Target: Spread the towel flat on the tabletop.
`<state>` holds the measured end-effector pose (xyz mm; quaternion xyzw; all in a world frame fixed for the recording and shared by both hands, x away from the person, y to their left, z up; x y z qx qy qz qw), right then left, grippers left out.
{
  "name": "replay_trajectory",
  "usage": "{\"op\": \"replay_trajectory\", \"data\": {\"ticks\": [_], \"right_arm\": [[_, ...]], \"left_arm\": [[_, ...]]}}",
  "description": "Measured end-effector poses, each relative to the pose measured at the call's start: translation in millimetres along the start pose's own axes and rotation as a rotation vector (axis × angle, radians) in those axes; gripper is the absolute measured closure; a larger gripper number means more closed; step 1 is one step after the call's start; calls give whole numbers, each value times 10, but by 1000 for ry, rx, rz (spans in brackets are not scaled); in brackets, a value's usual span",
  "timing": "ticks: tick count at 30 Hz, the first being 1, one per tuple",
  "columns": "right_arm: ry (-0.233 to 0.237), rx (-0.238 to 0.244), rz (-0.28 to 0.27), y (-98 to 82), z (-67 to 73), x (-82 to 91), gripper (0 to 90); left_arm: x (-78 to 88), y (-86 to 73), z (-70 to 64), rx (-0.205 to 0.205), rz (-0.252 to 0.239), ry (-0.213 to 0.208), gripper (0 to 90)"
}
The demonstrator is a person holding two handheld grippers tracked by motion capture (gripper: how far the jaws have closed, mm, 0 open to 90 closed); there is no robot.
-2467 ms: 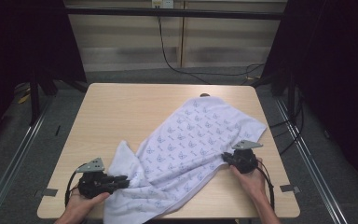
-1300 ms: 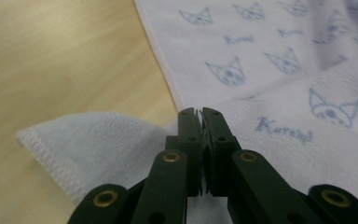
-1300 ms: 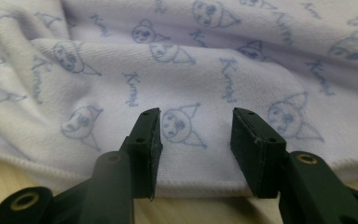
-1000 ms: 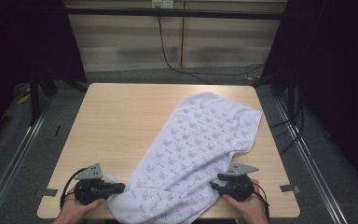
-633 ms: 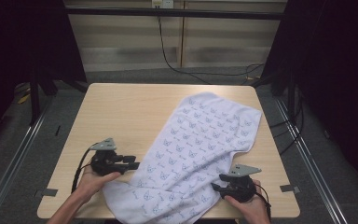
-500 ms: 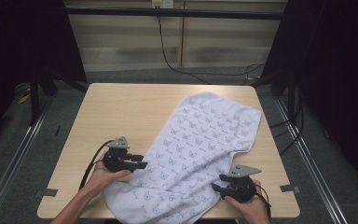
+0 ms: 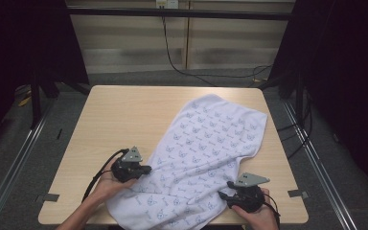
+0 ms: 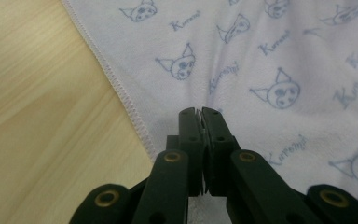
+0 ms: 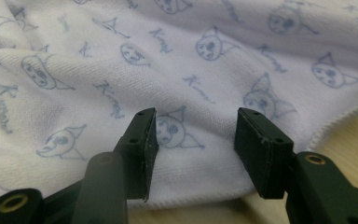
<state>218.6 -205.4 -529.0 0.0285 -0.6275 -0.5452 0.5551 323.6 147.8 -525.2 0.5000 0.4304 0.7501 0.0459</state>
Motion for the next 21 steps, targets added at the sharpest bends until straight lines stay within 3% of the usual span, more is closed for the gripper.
{"op": "replay_trajectory", "data": {"ticks": [3, 6, 7, 8, 9, 10, 11, 13, 14, 17, 18, 20, 21], "right_arm": [[-2, -1, 0, -43, 5, 48, 499], [1, 5, 3, -61, 17, 67, 501], [1, 5, 3, -61, 17, 67, 501], [6, 0, 6, -64, 33, 70, 501], [23, 9, 18, -75, 88, 75, 500], [35, 11, 26, -83, 127, 79, 501], [43, 25, 30, -100, 177, 85, 500], [49, 26, 32, -112, 207, 95, 502], [95, 28, 47, -152, 306, 130, 520], [131, 21, 62, -179, 371, 165, 559], [169, 0, 73, -216, 437, 210, 569], [170, 1, 62, -215, 458, 257, 566], [161, 6, 30, -186, 442, 285, 566]], "left_arm": [[89, -96, 12, 25, -3, -14, 884], [311, -308, -42, 87, -11, -74, 884], [311, -308, -42, 87, -11, -74, 884], [361, -360, -91, 97, -6, -99, 884], [449, -403, -177, 68, -9, -92, 884], [449, -403, -177, 68, -9, -92, 883], [554, -467, -261, 78, -5, -126, 883], [608, -529, -324, 86, -9, -146, 882], [668, -595, -400, 105, 12, -180, 881], [749, -612, -476, 99, -10, -204, 867], [780, -608, -501, 111, -24, -225, 844], [767, -533, -460, 127, -55, -218, 732], [726, -480, -403, 148, -67, -214, 708]]}}
Point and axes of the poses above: each handheld gripper's, and its own axes: x roughly backward along the jaws, y roughly out of its top, z roughly to its left, the point moved 4 cm from there along -x, roughly forward along the jaws, and after that the axes turned 14 degrees about y, right-handed, at the moved point
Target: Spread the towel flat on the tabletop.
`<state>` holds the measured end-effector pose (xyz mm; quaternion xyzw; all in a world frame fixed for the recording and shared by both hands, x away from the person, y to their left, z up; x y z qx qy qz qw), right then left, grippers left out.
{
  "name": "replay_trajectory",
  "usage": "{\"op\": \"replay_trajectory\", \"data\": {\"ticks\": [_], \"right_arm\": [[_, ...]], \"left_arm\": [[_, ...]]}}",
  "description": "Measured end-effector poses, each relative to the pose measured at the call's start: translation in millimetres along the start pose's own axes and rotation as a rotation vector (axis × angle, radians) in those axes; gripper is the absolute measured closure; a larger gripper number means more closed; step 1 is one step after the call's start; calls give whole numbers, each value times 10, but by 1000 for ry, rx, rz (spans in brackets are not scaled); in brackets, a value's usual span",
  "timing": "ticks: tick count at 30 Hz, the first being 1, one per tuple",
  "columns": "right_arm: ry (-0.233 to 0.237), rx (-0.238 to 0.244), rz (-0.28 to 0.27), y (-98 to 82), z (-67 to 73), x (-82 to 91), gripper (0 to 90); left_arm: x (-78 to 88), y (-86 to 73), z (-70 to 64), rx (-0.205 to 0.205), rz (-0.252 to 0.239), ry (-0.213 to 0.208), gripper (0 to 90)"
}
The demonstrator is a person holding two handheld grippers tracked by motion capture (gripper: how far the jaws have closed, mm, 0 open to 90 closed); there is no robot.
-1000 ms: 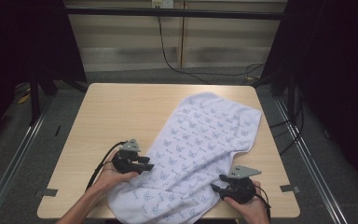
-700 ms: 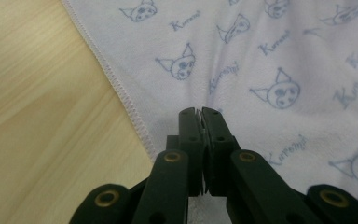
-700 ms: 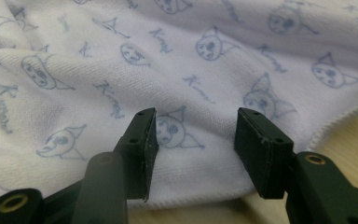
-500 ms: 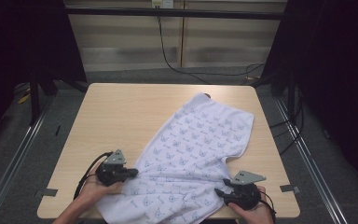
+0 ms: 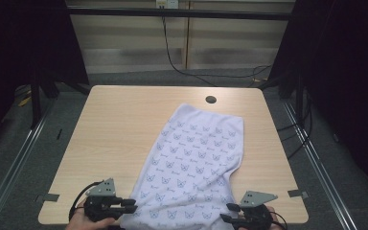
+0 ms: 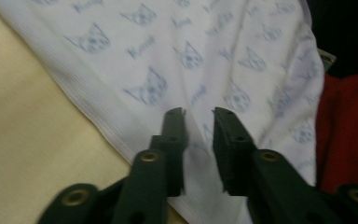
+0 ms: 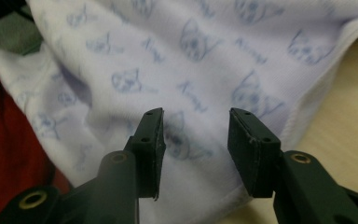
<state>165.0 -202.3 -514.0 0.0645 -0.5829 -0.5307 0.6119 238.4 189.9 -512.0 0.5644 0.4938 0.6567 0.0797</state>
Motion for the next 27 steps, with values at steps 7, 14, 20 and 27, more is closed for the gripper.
{"op": "replay_trajectory", "data": {"ticks": [7, 14, 20, 27], "right_arm": [[-83, -12, -106, 353, -398, 28, 561], [-128, -30, -79, 642, -841, -199, 543], [-163, -31, -28, 444, -774, -188, 519], [-178, -29, -17, 188, -699, -59, 744]], "left_arm": [[-393, 442, 540, 50, -26, 112, 681], [-814, 684, 864, 126, -49, 202, 635], [-807, 623, 764, 48, 5, 213, 874], [-554, 454, 701, 57, 3, 204, 876]]}}
Point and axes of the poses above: each handheld gripper's, and its own axes: x roughly backward along the jaws, y roughly out of its top, z roughly to its left, the point moved 4 cm from there along -x, roughly forward along the jaws, and after that the axes turned 14 degrees about y, right-handed, at the moved point
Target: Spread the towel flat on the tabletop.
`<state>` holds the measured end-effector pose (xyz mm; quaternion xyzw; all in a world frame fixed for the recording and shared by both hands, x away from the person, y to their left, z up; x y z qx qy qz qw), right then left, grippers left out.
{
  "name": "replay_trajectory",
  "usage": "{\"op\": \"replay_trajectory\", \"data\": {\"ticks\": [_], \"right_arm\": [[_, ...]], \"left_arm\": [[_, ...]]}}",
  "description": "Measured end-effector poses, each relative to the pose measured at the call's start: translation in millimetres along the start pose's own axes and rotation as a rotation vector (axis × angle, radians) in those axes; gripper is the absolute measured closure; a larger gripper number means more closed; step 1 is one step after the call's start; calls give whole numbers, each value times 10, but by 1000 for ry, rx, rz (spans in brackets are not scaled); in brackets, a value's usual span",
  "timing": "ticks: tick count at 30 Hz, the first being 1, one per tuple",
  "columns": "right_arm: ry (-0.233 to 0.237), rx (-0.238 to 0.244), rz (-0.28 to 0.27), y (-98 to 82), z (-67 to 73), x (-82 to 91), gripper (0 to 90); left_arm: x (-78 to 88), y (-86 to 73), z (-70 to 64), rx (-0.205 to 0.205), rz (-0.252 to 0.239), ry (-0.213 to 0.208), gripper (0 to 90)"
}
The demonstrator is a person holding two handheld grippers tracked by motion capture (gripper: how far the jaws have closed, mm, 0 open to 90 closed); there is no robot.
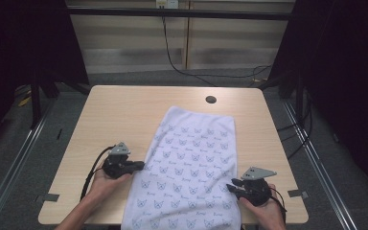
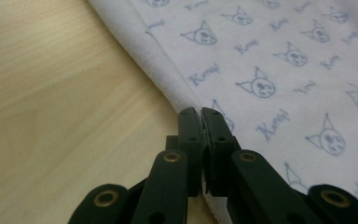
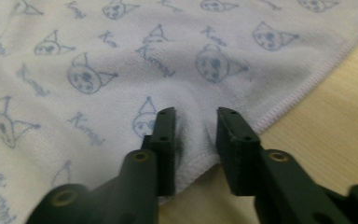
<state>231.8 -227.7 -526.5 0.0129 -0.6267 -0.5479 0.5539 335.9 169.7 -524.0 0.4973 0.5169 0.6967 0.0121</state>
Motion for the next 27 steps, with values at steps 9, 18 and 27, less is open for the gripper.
{"op": "replay_trajectory", "data": {"ticks": [9, 18, 27], "right_arm": [[108, 30, 39, -217, 409, 147, 855], [125, 14, -77, 72, 301, 168, 628], [81, 38, -2, 584, -117, -499, 569]], "left_arm": [[473, -398, -224, 2, 3, -90, 871], [471, -282, -213, 34, -45, -121, 746], [-25, 169, 155, 135, -77, -9, 571]]}}
Point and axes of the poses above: each handheld gripper's, and its own axes: x roughly backward along the jaws, y roughly out of its top, z roughly to its left, the point moved 4 cm from there along -x, roughly forward along the jaws, and after that the axes turned 14 degrees about y, right-handed, at the moved point
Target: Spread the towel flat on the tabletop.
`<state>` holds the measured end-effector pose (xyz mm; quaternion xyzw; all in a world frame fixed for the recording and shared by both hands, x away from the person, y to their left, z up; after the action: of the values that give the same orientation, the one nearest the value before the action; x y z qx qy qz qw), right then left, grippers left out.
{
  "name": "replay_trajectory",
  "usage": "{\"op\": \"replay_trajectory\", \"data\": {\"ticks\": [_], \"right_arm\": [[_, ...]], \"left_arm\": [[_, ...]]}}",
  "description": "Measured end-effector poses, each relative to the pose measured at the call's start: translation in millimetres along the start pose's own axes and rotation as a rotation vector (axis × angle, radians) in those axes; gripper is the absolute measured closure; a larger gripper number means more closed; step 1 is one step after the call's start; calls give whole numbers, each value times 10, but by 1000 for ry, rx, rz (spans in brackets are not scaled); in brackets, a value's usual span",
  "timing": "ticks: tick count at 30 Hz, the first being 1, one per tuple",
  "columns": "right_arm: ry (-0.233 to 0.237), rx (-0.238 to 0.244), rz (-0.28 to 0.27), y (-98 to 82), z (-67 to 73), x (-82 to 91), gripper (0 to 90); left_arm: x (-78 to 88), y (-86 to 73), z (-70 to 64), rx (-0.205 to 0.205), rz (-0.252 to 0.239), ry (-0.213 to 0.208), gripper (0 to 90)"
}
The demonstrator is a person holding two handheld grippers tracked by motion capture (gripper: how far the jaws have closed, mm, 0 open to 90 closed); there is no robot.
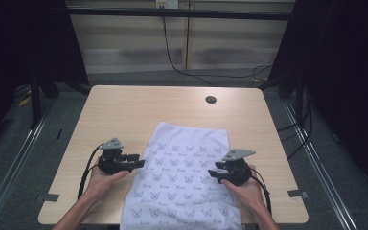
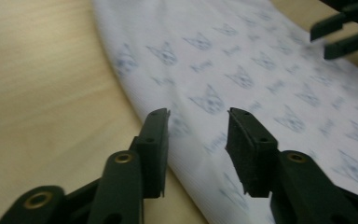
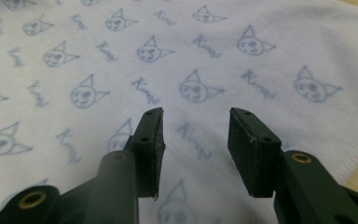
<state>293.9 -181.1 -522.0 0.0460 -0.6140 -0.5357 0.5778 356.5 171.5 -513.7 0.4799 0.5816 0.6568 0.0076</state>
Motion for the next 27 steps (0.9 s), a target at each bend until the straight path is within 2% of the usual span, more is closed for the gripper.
{"op": "replay_trajectory", "data": {"ticks": [2, 3, 4, 5, 6, 7, 8, 9, 10, 11, 12, 13, 14, 15, 16, 17, 18, 19, 21, 22, 23, 24, 26, 27], "right_arm": [[-7, 3, 19, -3, -4, -38, 588], [-7, 8, 24, -13, -5, -81, 595], [-16, 17, 20, -23, 22, -69, 650], [-17, 18, 16, -34, 44, -54, 685], [-17, 18, 16, -34, 44, -54, 685], [-18, 30, 31, -84, 86, -26, 750], [-15, 30, 29, -101, 97, -12, 780], [-9, 32, 28, -123, 112, 7, 795], [-9, 32, 28, -123, 112, 7, 795], [-3, 32, 25, -144, 129, 22, 797], [6, 32, 26, -189, 171, 60, 800], [6, 32, 26, -189, 171, 60, 800], [9, 28, 29, -210, 197, 75, 799], [14, 32, 25, -243, 227, 98, 798], [15, 35, 23, -253, 235, 105, 797], [15, 35, 23, -253, 235, 105, 797], [17, 37, 27, -276, 267, 123, 797], [20, 35, 26, -283, 276, 128, 797], [21, 39, 25, -299, 294, 137, 795], [20, 42, 23, -304, 299, 139, 794], [20, 42, 23, -304, 299, 139, 794], [19, 45, 26, -306, 303, 142, 794], [19, 34, 35, -316, 332, 152, 787], [20, 42, 30, -320, 338, 151, 787]], "left_arm": [[-51, 15, 12, 7, 6, 9, 542], [-115, 23, 3, 2, 24, 17, 542], [-152, 27, -21, -10, 21, 9, 552], [-211, 29, -75, -39, 45, 30, 563], [-211, 29, -75, -39, 45, 30, 588], [-250, 17, -140, -73, 53, 17, 679], [-250, 17, -140, -73, 53, 17, 739], [-244, 2, -237, -116, 62, -6, 807], [-244, 2, -237, -116, 62, -6, 852], [-231, -7, -297, -139, 68, -10, 852], [-191, -13, -419, -165, 63, -37, 869], [-191, -13, -419, -165, 63, -37, 870], [-166, -14, -485, -184, 57, -52, 870], [-139, -19, -617, -208, 54, -94, 870], [-142, -31, -693, -232, 61, -97, 868], [-142, -31, -693, -232, 61, -97, 861], [-167, -69, -827, -255, 71, -132, 852], [-179, -91, -893, -267, 85, -144, 836], [-187, -110, -1032, -319, 102, -161, 811], [-187, -110, -1032, -319, 102, -161, 802], [-191, -119, -1083, -324, 112, -187, 802], [-184, -127, -1139, -303, 119, -220, 775], [-129, -130, -1200, -316, 100, -275, 723], [-98, -114, -1199, -320, 90, -271, 706]]}}
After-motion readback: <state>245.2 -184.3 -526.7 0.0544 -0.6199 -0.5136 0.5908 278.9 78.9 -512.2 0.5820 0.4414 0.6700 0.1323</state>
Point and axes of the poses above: each handheld gripper's, and its own axes: x roughly backward along the jaws, y roughly out of its top, z roughly to its left, the point moved 4 cm from there along -x, roughly forward along the jaws, and after that the axes turned 14 degrees about y, right-handed, at the moved point
